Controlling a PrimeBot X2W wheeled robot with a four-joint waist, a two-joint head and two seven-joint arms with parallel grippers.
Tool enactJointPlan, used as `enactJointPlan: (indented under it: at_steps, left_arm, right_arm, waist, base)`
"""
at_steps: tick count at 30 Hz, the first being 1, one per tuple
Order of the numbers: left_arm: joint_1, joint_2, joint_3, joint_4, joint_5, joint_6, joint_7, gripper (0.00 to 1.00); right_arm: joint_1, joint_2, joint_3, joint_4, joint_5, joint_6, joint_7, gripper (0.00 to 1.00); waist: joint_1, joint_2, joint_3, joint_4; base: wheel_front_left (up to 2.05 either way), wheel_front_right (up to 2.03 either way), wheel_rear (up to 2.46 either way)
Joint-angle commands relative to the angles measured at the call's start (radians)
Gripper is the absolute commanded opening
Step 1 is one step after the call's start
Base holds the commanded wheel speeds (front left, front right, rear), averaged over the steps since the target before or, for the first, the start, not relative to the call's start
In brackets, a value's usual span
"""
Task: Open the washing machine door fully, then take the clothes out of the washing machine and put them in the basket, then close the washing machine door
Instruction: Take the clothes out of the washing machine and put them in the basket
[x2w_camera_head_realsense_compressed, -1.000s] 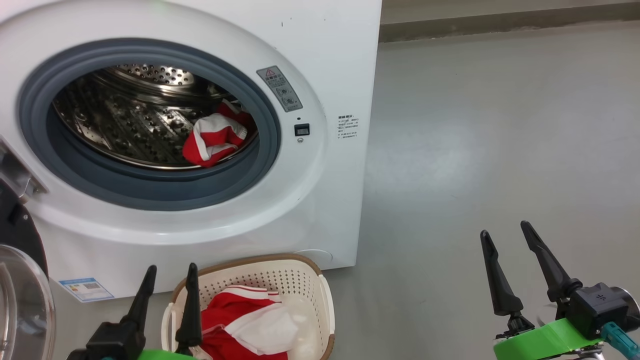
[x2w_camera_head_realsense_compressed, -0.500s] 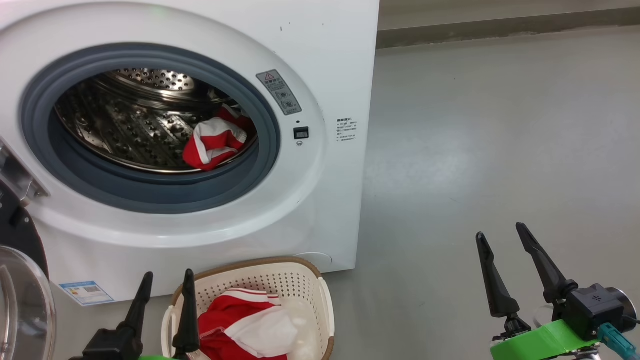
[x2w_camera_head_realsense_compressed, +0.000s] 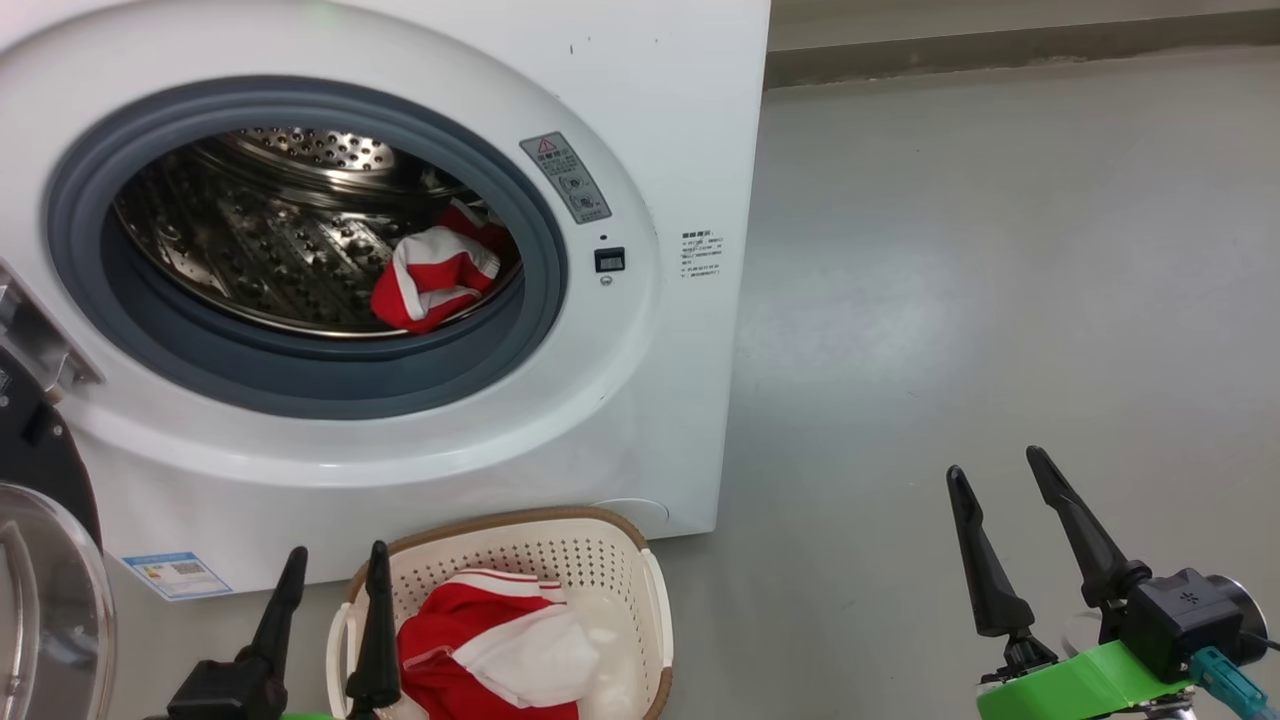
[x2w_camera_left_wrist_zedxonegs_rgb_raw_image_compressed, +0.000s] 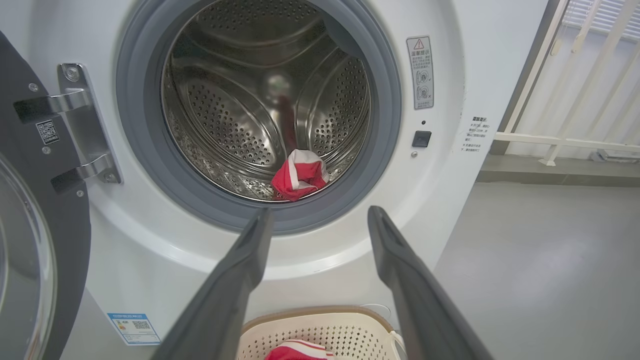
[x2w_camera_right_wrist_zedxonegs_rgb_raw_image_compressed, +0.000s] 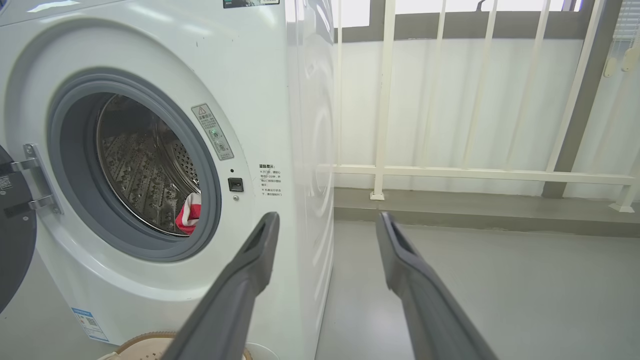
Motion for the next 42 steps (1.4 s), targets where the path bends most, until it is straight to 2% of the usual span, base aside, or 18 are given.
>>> enactJointPlan:
  at_steps: [1, 9, 19, 30, 42]
  left_arm:
    - [-0.016, 0.001, 0.036, -0.026, 0.001, -0.008, -0.012, 1.00]
    - [-0.057, 0.000, 0.035, -0.015, -0.036, -0.029, -0.012, 1.00]
    - [-0.199, 0.004, 0.019, 0.025, -0.052, -0.049, -0.009, 1.00]
    - [-0.430, 0.027, 0.014, 0.133, -0.039, -0.055, -0.010, 1.00]
    - [-0.696, 0.042, 0.037, 0.303, -0.030, -0.098, -0.012, 1.00]
  right_arm:
    - [-0.009, -0.006, 0.027, -0.024, 0.009, 0.006, -0.006, 1.00]
    - [-0.017, -0.006, 0.027, -0.034, 0.011, 0.006, -0.006, 1.00]
    - [-0.103, -0.005, 0.044, -0.051, -0.020, 0.006, -0.006, 1.00]
    - [-0.181, -0.008, 0.075, -0.056, -0.026, 0.006, -0.006, 1.00]
    - [-0.247, -0.020, 0.101, -0.059, -0.023, 0.006, -0.006, 1.00]
  waist:
    - [0.0000, -0.0001, 0.010, 0.001]
    - [0.0000, -0.0001, 0.055, 0.024]
    - [0.0000, -0.0001, 0.168, 0.059]
    - [0.0000, -0.0001, 0.300, 0.057]
    - [0.0000, -0.0001, 0.422, 0.036]
  base:
    - [0.00, 0.00, 0.00]
    - [0.00, 0.00, 0.00]
    - [0.00, 0.00, 0.00]
    - [0.00, 0.00, 0.00]
    - [0.00, 0.00, 0.00]
